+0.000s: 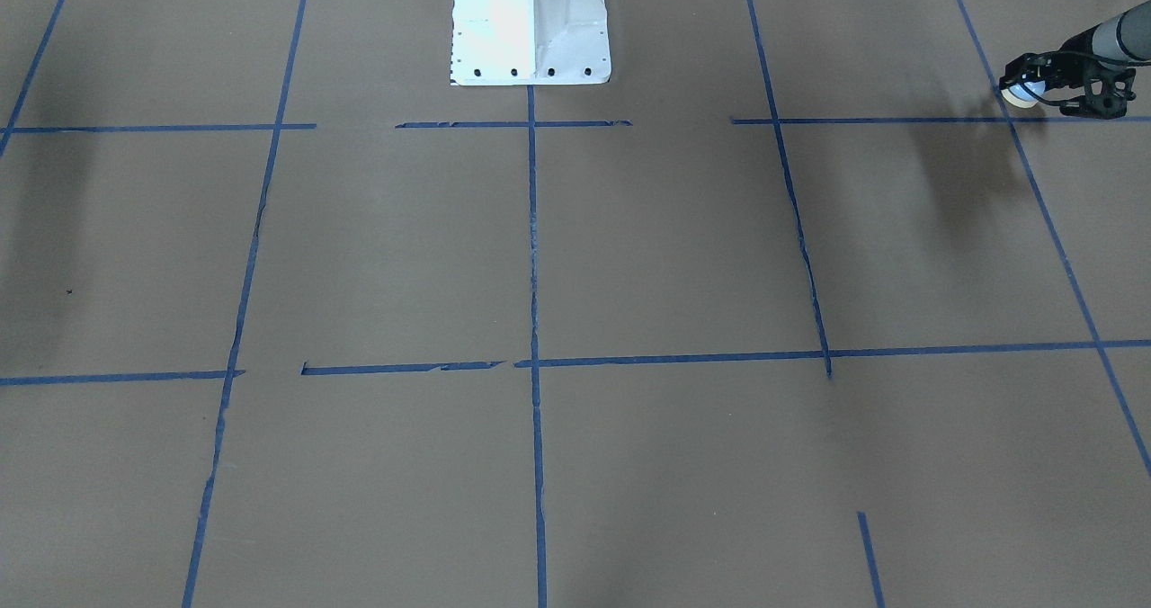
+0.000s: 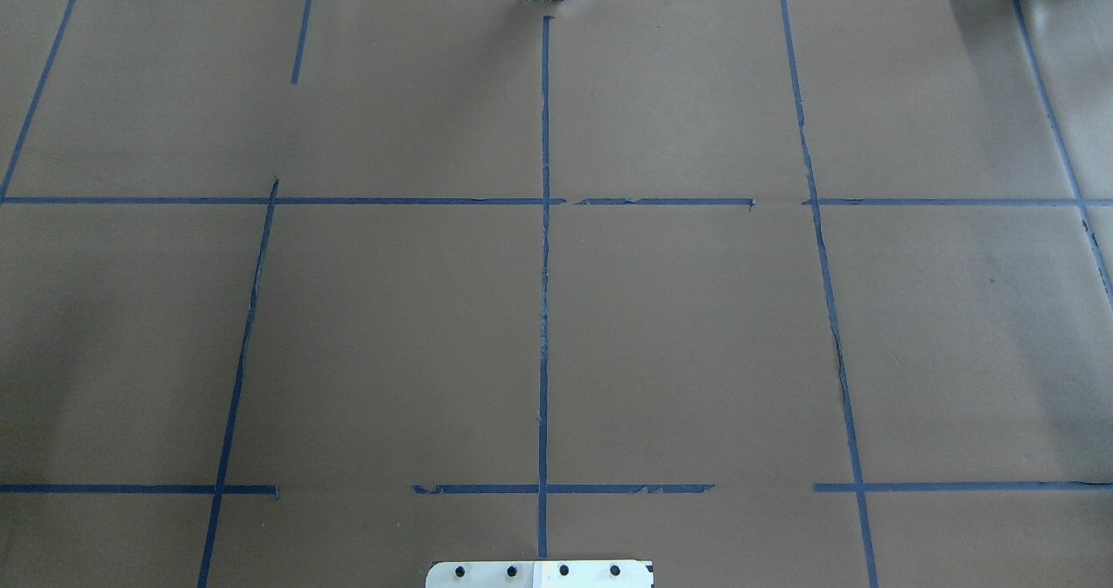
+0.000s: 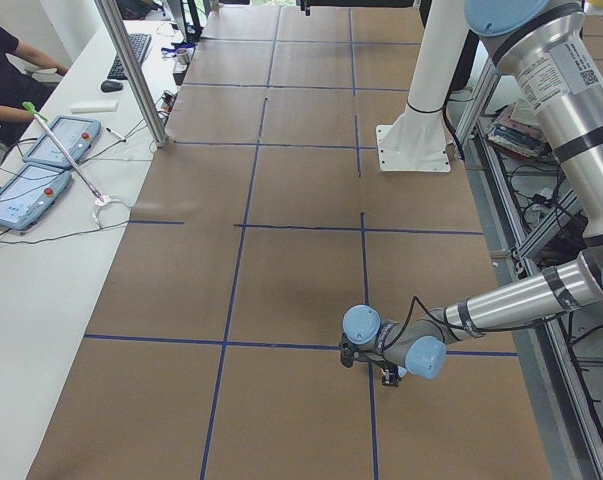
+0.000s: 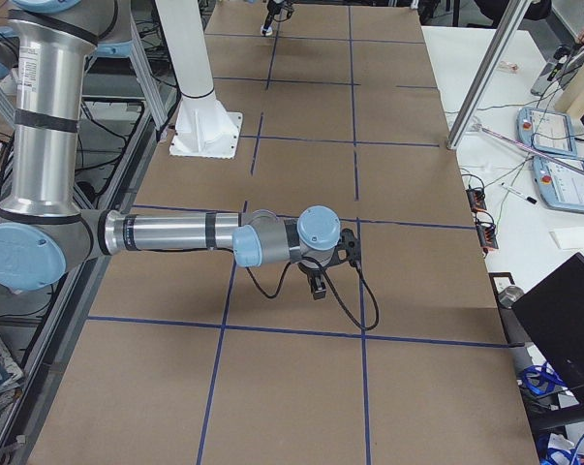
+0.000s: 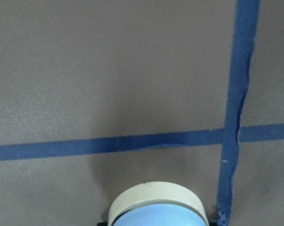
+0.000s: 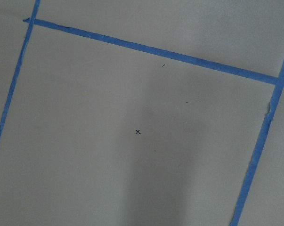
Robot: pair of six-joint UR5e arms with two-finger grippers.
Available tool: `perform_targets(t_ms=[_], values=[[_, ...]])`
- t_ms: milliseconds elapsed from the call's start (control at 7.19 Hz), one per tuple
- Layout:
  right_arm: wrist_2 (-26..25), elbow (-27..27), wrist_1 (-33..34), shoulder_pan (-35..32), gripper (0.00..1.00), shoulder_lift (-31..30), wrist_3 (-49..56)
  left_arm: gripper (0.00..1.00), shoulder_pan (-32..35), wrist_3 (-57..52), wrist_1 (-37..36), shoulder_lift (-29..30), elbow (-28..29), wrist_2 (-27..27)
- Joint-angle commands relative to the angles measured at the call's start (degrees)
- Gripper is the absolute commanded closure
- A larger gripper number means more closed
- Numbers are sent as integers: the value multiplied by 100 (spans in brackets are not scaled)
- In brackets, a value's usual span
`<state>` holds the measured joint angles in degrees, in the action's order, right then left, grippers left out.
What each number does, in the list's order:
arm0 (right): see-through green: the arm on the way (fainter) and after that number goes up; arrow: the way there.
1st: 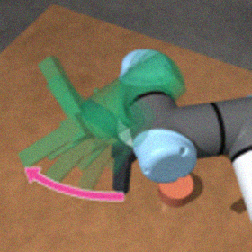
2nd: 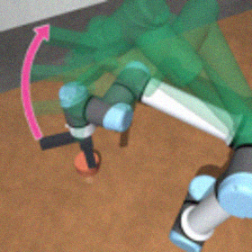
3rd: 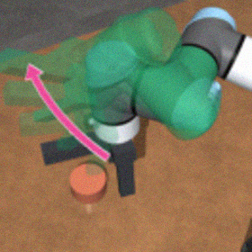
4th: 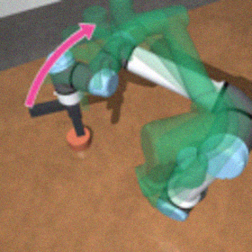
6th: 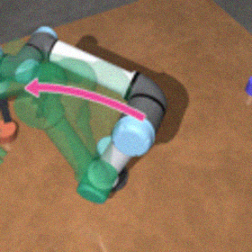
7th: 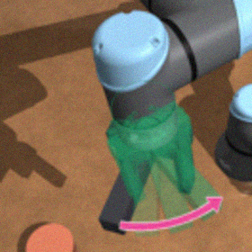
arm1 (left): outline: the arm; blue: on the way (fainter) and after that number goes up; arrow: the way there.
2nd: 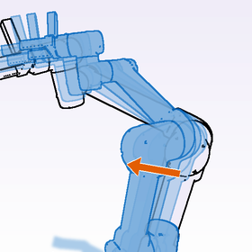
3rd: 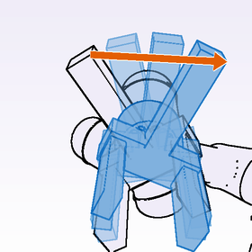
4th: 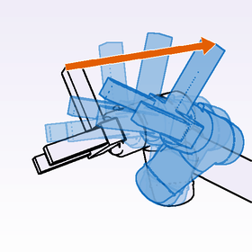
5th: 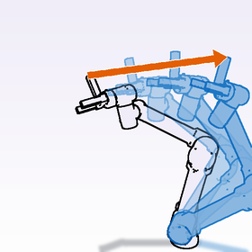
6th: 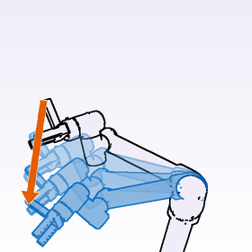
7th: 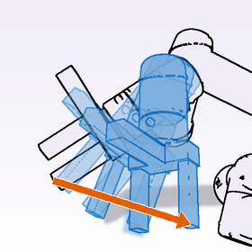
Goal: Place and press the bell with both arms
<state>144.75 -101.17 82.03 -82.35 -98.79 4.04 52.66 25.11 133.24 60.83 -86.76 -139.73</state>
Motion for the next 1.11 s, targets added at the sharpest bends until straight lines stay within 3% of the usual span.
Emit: perform_targets(t_ms=[0,139,417,556,834,974], values=[[0,0,5,0,0,0,0,97,-1,648,562,25,-862,-54],[0,9,5,9,0,0,-26,97,-27,1515,545,373,-1304,-72],[-9,44,5,9,0,9,-35,97,-193,3429,510,1941,-1326,-107],[-9,36,5,9,0,9,-35,97,-717,4292,179,2690,-1309,-81],[-9,53,6,9,0,9,-44,97,-959,4713,-1038,3833,-1335,172],[-26,166,5,9,0,26,-35,97,-968,4792,-1872,4544,-1413,653]])
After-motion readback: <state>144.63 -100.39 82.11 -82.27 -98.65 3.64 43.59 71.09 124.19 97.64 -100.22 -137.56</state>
